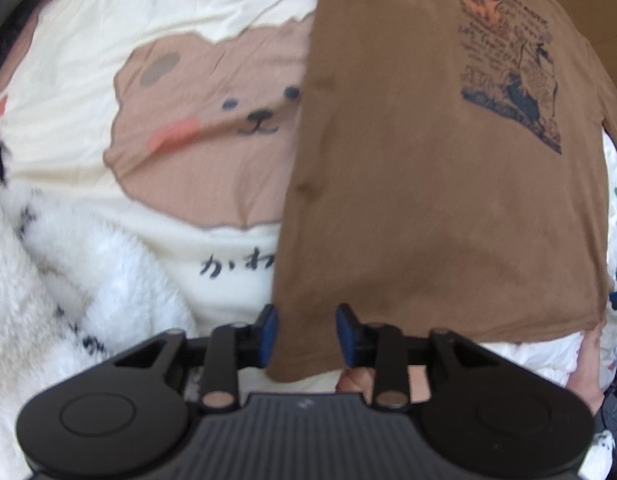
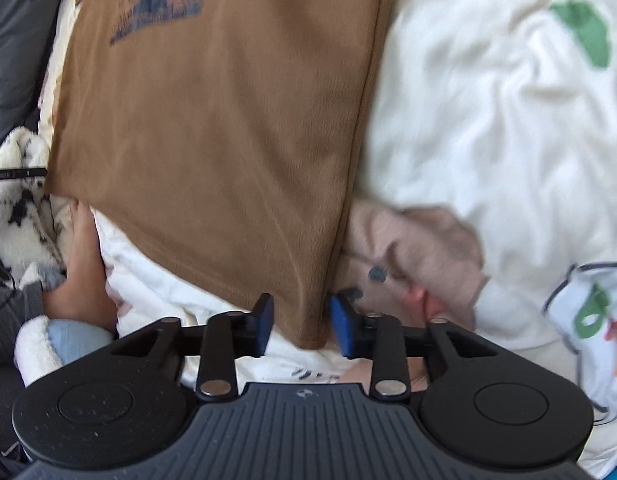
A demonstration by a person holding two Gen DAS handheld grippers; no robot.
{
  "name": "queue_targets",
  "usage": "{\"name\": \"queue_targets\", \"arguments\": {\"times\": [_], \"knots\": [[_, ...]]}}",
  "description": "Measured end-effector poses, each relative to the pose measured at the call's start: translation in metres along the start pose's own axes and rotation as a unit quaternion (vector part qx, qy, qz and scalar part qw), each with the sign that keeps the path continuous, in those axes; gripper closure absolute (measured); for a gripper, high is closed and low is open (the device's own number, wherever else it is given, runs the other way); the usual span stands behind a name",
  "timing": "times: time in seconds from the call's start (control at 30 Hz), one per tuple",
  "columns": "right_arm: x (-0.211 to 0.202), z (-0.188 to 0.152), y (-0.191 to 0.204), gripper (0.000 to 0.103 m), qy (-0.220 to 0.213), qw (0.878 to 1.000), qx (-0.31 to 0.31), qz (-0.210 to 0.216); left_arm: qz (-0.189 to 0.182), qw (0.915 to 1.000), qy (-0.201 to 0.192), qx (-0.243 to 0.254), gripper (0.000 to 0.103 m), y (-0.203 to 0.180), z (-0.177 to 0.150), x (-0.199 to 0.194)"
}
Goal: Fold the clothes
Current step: 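Open both grippers to release the T-shirt hem, then move both grippers over the shirt toward its side edge by the sleeve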
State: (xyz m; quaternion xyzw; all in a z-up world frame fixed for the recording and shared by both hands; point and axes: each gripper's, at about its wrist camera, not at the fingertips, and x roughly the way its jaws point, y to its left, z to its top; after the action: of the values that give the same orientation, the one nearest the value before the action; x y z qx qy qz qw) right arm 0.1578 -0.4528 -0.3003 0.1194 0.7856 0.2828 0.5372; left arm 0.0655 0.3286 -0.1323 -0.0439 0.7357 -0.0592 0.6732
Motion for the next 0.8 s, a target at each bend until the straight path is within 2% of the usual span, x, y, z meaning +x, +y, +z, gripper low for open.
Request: {"name": "queue_targets", "arguments": {"times": [0.1, 0.17, 0.27, 0.33, 0.37, 0.47, 0.57, 0.67, 0.8], "knots": [[-0.013, 0.007, -0.002, 0.059, -0.016, 1.000, 0.003, -0.006, 0.001, 1.0000, -0.007, -0.001, 0.056, 0.004, 0.000, -0.015], [-0.021, 0.012, 0.002, 0.056, -0.033, 0.999, 0.005, -0.006, 0.002, 0.9999, -0.011, -0.001, 0.044, 0.007, -0.002, -0.023], [-0.025, 0.015, 0.006, 0.052, -0.040, 0.999, 0.002, -0.007, 0.000, 0.9999, -0.015, -0.001, 0.039, 0.007, -0.013, -0.025], [-0.027, 0.017, 0.008, 0.050, -0.046, 0.999, 0.001, -0.007, -0.002, 0.9998, -0.019, -0.004, 0.037, -0.021, -0.007, -0.029], [-0.027, 0.018, 0.009, 0.046, -0.050, 0.999, 0.002, -0.007, -0.003, 0.9997, -0.023, -0.004, 0.036, -0.017, -0.002, -0.023], [-0.031, 0.023, 0.018, 0.040, -0.065, 0.998, -0.004, -0.009, -0.011, 0.9995, -0.029, -0.007, 0.034, -0.052, 0.022, -0.001], [-0.038, 0.030, 0.025, 0.039, -0.076, 0.997, -0.015, -0.012, -0.017, 0.9991, -0.038, -0.003, 0.034, -0.091, 0.059, 0.040], [-0.054, 0.046, 0.033, 0.037, -0.107, 0.994, -0.018, -0.017, -0.015, 0.9980, -0.062, -0.003, 0.030, -0.123, 0.102, 0.089], [-0.071, 0.061, 0.036, 0.037, -0.146, 0.989, -0.012, -0.027, -0.022, 0.9964, -0.078, -0.024, 0.030, -0.131, 0.133, 0.105]]}}
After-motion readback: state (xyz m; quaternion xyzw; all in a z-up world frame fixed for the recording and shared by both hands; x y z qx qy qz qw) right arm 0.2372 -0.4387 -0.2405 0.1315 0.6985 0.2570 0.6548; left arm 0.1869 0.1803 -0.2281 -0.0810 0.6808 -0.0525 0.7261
